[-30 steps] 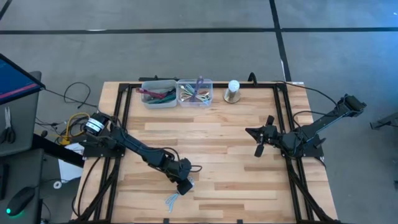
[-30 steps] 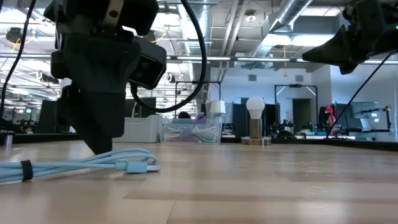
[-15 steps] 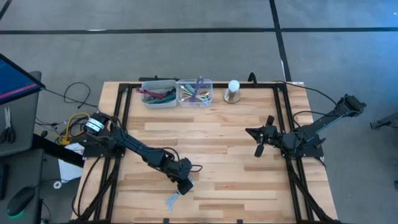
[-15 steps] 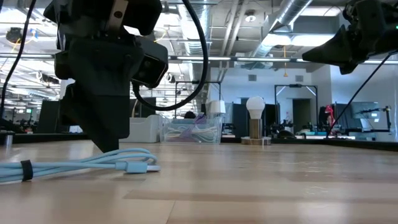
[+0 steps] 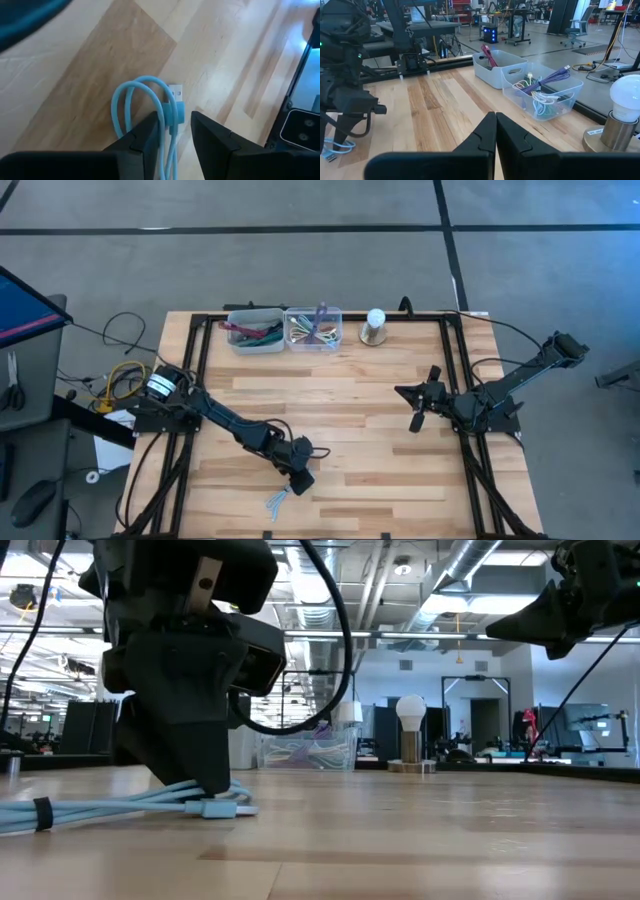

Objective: Pick & Place USB Port
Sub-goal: Put the light blue USB cable into the transparent bin

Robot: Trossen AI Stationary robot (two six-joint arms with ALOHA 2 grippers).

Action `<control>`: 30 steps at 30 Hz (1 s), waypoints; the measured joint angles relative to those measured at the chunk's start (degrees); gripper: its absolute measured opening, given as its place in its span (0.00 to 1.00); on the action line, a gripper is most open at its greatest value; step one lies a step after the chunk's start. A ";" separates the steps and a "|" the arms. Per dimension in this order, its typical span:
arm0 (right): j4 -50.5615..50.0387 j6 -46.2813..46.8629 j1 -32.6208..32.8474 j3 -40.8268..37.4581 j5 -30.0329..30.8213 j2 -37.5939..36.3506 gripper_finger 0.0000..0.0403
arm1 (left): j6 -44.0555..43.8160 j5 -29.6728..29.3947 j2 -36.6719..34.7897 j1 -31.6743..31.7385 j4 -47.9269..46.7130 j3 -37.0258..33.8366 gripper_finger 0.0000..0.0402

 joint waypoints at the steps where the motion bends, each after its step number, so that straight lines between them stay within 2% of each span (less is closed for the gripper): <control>1: 0.00 0.00 0.00 0.00 0.00 0.00 0.00 | 0.20 0.01 0.02 0.04 0.09 0.00 0.29; 6: 0.02 0.00 0.00 0.00 0.00 -0.02 0.00 | 0.38 0.22 -0.53 0.09 -0.03 -0.11 0.23; 13: 0.00 0.28 0.03 0.00 -0.01 -0.02 0.00 | 0.40 0.92 -0.61 -0.02 -0.12 -0.20 0.03; 18: -0.02 0.42 0.04 0.00 -0.01 0.00 0.00 | 5.52 0.25 -1.12 -0.04 0.01 -0.25 0.02; 22: -0.02 0.42 0.04 0.00 -0.02 -0.02 0.00 | 9.77 -1.13 -4.51 0.46 -0.88 -0.39 0.02; 27: -0.02 0.42 0.04 0.00 0.00 0.00 0.00 | 15.40 -9.04 -12.53 0.99 -5.01 -0.35 0.02; 30: -0.09 0.42 0.04 0.00 0.00 0.00 0.00 | 20.66 -15.94 -18.05 1.67 -7.87 -0.35 0.01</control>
